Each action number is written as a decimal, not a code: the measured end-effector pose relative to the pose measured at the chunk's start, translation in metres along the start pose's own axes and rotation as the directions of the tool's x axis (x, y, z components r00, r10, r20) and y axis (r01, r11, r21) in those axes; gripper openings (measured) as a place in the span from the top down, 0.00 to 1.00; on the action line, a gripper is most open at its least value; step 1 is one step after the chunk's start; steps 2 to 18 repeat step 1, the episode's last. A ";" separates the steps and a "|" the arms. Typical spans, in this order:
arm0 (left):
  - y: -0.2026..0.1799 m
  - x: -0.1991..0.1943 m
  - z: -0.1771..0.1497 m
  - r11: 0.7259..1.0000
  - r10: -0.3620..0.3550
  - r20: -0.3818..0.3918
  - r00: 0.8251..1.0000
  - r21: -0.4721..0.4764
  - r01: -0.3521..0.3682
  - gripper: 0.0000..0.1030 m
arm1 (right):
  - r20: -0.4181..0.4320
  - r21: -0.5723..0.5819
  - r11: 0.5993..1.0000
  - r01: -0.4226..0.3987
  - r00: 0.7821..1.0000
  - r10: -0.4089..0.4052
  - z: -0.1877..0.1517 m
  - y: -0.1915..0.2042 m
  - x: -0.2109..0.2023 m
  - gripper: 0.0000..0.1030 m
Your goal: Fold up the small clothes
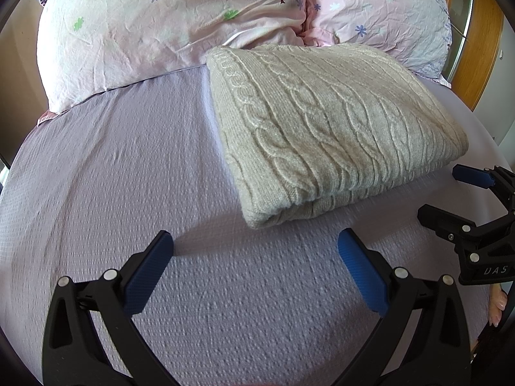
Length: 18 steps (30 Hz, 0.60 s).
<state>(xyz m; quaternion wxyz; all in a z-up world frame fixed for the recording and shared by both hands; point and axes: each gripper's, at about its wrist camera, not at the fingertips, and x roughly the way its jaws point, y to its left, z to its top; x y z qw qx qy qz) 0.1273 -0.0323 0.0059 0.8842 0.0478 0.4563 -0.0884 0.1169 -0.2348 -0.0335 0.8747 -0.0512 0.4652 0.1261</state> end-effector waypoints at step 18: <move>0.000 0.000 0.000 1.000 0.000 0.000 1.000 0.000 0.000 0.02 | 0.000 0.000 1.000 0.000 1.000 0.000 0.000 0.000 0.000 0.01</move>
